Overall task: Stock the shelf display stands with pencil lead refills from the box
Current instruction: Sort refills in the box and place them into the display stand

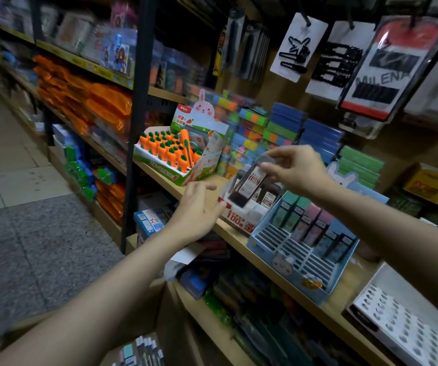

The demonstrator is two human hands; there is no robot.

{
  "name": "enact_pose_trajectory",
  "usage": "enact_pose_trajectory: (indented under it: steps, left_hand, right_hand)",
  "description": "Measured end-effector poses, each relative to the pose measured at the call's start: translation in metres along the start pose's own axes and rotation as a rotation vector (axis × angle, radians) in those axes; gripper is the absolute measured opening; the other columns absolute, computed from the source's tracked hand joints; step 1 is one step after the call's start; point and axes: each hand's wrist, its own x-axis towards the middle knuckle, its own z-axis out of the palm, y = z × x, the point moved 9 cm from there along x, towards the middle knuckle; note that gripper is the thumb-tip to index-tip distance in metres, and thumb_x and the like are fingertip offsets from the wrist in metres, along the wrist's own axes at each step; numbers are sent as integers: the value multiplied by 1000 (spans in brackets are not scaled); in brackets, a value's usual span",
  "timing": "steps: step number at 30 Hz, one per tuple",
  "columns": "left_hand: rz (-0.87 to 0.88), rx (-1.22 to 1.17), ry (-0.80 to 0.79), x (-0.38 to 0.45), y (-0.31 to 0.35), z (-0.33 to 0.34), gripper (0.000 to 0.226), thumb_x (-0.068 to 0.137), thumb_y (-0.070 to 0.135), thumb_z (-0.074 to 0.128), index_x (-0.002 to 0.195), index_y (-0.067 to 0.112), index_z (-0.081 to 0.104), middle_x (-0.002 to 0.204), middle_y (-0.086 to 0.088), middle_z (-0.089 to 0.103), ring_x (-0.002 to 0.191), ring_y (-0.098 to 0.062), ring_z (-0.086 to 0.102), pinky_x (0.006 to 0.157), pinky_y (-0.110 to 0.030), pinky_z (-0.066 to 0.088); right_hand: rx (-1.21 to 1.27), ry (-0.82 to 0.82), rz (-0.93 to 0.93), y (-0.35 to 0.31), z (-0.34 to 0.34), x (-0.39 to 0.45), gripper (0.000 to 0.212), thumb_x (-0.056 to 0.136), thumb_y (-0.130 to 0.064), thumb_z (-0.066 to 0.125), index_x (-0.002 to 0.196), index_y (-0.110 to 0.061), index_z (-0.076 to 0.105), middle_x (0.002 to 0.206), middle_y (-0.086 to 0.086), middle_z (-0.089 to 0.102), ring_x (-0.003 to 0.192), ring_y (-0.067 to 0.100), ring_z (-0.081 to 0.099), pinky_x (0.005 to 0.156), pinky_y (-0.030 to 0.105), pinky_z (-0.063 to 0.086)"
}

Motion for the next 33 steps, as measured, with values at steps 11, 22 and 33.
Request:
enact_pose_trajectory:
  steps: [11,22,33]
  left_hand:
    - [92,310,-197,3,-9,37,54,99,52,37,150,42,23,163,9,-1,148,-21,-1,120,-47,14]
    - [61,247,-225,4,-17,44,54,99,50,38,149,47,17,162,13,8,147,-23,5,118,-48,19]
    - [74,256,-233,-2,-17,42,57,100,48,39,151,43,15,162,16,4,146,-22,8,116,-44,18]
  right_hand:
    - [-203,189,55,26,28,44,27,87,-29,70,108,-12,72,101,6,72,90,18,65,75,30,53]
    - [-242,187,-34,18,45,52,29,87,-33,72,101,-8,73,87,3,70,79,16,63,69,30,54]
    - [-354,171,-143,23,68,32,33,83,-32,76,111,-16,71,108,7,61,99,25,59,77,30,42]
